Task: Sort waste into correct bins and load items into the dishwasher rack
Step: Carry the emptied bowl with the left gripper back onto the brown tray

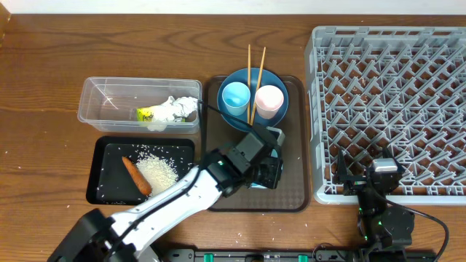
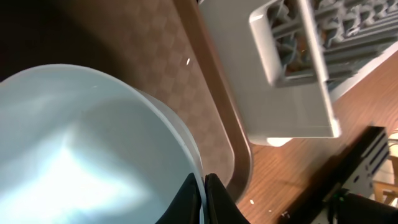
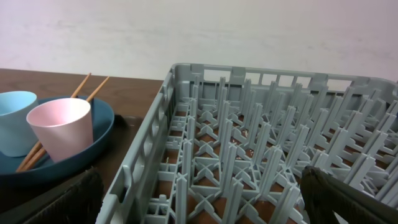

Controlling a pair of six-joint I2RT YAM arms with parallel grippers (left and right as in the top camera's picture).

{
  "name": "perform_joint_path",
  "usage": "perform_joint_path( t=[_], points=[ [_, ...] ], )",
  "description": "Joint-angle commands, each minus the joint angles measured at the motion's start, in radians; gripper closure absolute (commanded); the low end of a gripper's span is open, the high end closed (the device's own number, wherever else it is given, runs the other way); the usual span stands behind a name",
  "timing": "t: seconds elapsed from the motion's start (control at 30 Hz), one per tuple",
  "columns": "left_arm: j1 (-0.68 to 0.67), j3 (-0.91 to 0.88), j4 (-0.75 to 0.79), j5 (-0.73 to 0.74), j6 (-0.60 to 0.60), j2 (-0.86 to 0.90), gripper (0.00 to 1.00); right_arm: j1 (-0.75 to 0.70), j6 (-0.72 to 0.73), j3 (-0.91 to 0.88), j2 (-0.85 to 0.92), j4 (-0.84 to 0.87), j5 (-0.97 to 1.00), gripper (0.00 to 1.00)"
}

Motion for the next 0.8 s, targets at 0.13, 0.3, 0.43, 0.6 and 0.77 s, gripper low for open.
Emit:
perform_joint_path(
  t=[0.13, 0.3, 0.43, 0.6, 0.77],
  points=[
    [-0.016, 0.021, 0.015, -0.016, -0.009, 0.018, 0.73, -0.006, -0.001, -0.001, -0.004, -0.003, 0.007, 0.01],
    [-0.014, 0.021, 0.02, -0.025, -0.008, 0.016, 0.62, -0.006, -0.001, -0.001, -0.004, -0.003, 0.007, 0.01],
    [-0.007, 0.023, 0.02, -0.133, -0.021, -0.011, 0.62, -0.006, -0.001, -0.001, -0.004, -0.003, 0.007, 0.01],
    [-0.004, 0.024, 0.02, -0.415, -0.051, -0.066, 0.62, -0.006, -0.001, -0.001, -0.004, -0.003, 0.007, 0.01],
    [0.014, 0.023, 0.023, -0.623, -0.084, -0.057, 0.62, -0.006, -0.001, -0.001, -0.004, -0.003, 0.007, 0.01]
  ],
)
